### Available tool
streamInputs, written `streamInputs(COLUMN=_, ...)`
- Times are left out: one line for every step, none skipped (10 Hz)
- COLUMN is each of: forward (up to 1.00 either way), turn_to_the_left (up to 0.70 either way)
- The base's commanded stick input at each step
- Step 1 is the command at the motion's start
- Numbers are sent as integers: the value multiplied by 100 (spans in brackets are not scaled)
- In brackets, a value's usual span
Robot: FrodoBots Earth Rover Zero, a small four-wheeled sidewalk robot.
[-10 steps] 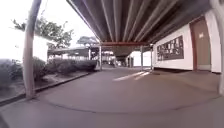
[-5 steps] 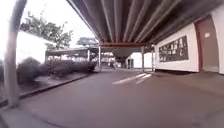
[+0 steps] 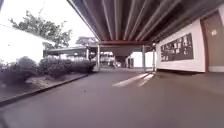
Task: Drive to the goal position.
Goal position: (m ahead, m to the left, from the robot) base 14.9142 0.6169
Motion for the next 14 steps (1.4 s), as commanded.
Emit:
streamInputs(forward=85, turn_to_the_left=0)
streamInputs(forward=85, turn_to_the_left=0)
streamInputs(forward=85, turn_to_the_left=0)
streamInputs(forward=85, turn_to_the_left=0)
streamInputs(forward=85, turn_to_the_left=0)
streamInputs(forward=85, turn_to_the_left=0)
streamInputs(forward=85, turn_to_the_left=0)
streamInputs(forward=85, turn_to_the_left=0)
streamInputs(forward=85, turn_to_the_left=0)
streamInputs(forward=85, turn_to_the_left=0)
streamInputs(forward=85, turn_to_the_left=0)
streamInputs(forward=85, turn_to_the_left=0)
streamInputs(forward=85, turn_to_the_left=0)
streamInputs(forward=85, turn_to_the_left=0)
